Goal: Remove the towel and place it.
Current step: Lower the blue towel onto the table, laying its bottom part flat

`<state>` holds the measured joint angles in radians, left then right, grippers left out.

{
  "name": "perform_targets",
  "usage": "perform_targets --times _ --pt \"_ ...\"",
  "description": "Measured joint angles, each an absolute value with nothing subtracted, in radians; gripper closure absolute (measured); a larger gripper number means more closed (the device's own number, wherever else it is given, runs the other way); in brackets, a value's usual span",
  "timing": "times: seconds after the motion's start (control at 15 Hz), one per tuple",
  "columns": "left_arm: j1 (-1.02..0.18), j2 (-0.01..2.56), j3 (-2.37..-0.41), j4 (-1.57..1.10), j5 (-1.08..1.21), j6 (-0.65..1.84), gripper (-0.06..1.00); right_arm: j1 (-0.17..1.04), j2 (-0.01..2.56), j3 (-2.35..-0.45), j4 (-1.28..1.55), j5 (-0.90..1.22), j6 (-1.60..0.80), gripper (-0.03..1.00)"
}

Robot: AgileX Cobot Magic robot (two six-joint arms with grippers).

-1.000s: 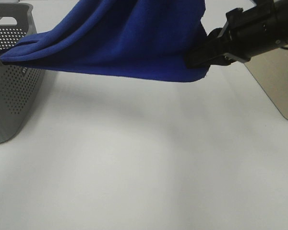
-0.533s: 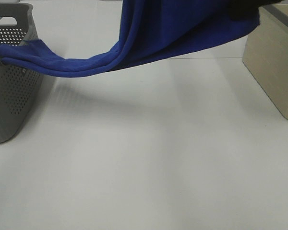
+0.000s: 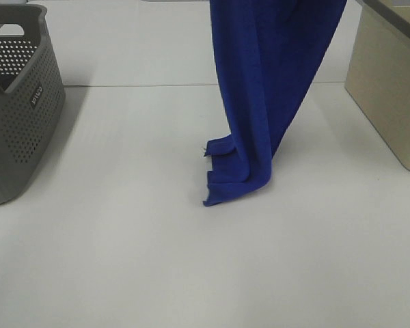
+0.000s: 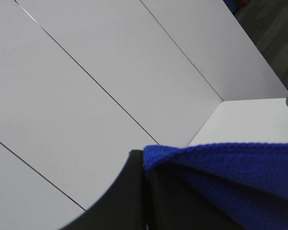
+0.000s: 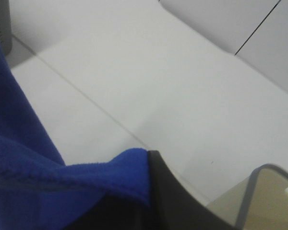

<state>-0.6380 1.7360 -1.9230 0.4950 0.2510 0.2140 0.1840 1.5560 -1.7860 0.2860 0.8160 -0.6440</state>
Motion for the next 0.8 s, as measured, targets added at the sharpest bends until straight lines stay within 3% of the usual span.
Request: perform_targets --times 0.33,0.47,0.8 --pt "-0.555 1.788 -1.923 0.524 -0.027 0.214 0.94 0.184 1.558 -1.824 0.284 0.588 -0.734 0.95" --pt "-0.504 1.801 -1.923 0.538 -0.21 0.214 0.94 0.184 1.569 -1.83 0.346 0.394 -0.751 0.95" --pt "-0.411 1.854 -1.98 0.527 -0.329 0.214 0.94 0.184 1.63 -1.836 0.512 0.153 -0.752 0.95"
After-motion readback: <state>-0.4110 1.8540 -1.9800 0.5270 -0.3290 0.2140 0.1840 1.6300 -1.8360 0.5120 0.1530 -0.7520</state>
